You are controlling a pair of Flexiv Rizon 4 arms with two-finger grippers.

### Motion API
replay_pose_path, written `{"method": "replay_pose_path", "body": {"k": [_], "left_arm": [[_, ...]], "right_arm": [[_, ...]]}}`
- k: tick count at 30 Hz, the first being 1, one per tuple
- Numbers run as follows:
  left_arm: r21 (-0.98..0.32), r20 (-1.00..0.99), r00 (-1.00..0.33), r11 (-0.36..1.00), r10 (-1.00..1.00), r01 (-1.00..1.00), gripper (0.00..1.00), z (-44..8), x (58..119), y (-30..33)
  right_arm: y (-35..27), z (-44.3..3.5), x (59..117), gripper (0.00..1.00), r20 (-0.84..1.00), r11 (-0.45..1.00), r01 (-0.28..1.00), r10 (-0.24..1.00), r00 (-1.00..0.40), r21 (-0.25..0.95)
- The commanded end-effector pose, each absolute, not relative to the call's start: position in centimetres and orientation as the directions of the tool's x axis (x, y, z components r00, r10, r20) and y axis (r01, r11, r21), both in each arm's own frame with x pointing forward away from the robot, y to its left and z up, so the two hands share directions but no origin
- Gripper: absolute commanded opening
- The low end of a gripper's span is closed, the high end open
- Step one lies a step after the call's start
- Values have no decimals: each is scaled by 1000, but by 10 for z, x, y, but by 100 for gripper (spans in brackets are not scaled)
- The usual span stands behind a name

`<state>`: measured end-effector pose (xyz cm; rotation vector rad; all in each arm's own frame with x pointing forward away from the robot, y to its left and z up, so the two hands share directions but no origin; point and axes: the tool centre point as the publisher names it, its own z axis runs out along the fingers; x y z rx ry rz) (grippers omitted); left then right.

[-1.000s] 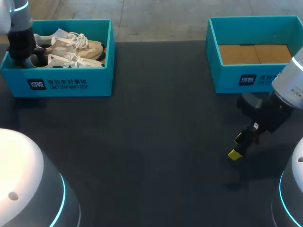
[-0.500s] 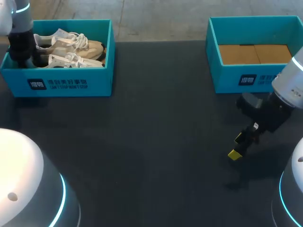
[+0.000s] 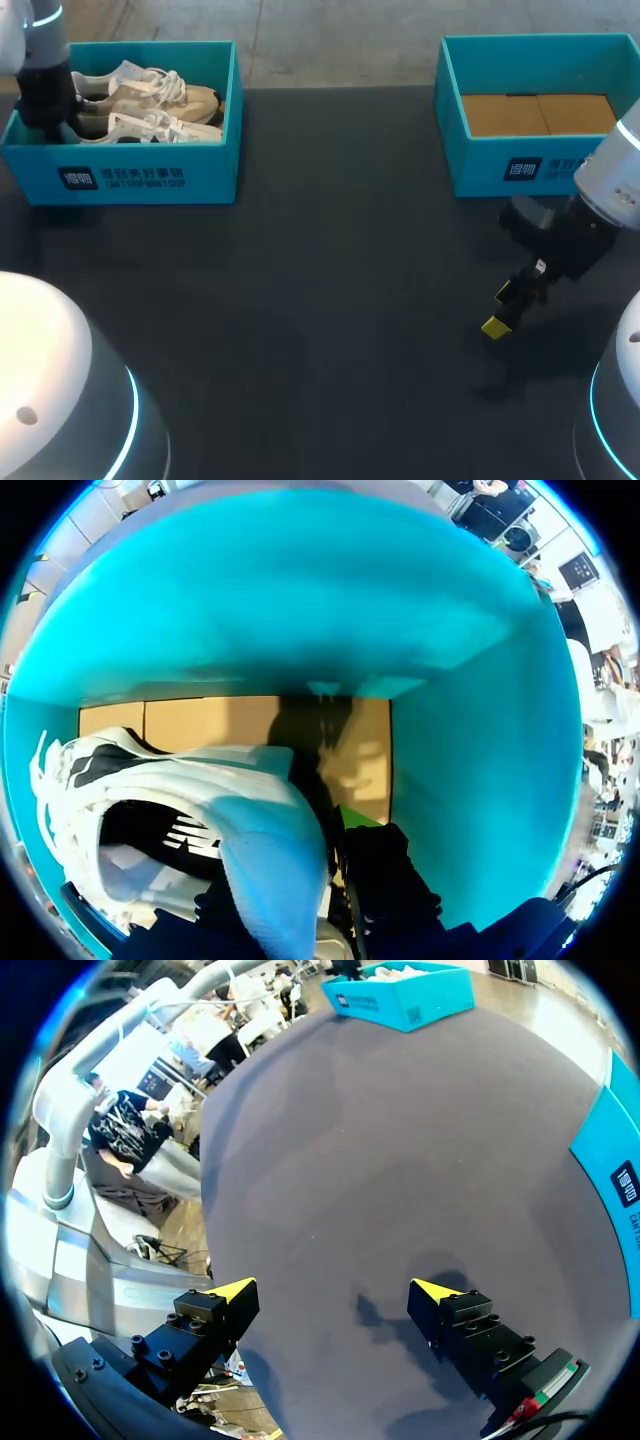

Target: Take the shoe out of the shoebox, open the shoe tongue, remove and reinsert the insole, then place the shoe into the shoebox

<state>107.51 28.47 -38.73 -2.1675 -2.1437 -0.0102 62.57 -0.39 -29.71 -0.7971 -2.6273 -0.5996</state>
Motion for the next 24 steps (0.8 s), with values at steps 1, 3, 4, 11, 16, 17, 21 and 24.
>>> {"method": "replay_pose_path", "body": {"k": [1, 3, 4, 11, 16, 17, 21, 24], "left_arm": [[-48, 64, 15, -12, 998, 999, 0, -376, 1070, 283], [-44, 61, 14, -12, 998, 999, 0, -373, 1070, 284], [-40, 61, 13, -11, 998, 999, 0, -372, 1071, 285], [-20, 55, 6, -5, 998, 1000, 0, -360, 1072, 291], [-11, 50, -3, 3, 999, 1000, 0, -354, 1073, 293], [-10, 49, -4, 4, 999, 1000, 0, -353, 1073, 293], [-5, 48, -7, 8, 999, 1000, 0, -351, 1074, 295], [-2, 49, -14, 15, 999, 1000, 0, -350, 1074, 300]], "right_arm": [[-4, -297, 625, 100, 420, 755, 585, 448, -789, 295], [-4, -297, 625, 100, 420, 755, 585, 448, -789, 295], [-4, -297, 625, 100, 420, 755, 585, 448, -789, 295], [-4, -297, 625, 100, 420, 755, 585, 448, -789, 295], [-4, -297, 625, 100, 420, 755, 585, 448, -789, 295], [-4, -297, 625, 100, 420, 755, 585, 448, -789, 295], [-4, -297, 625, 100, 420, 755, 585, 448, -789, 295], [-4, -297, 625, 100, 420, 755, 585, 448, -789, 295]]}}
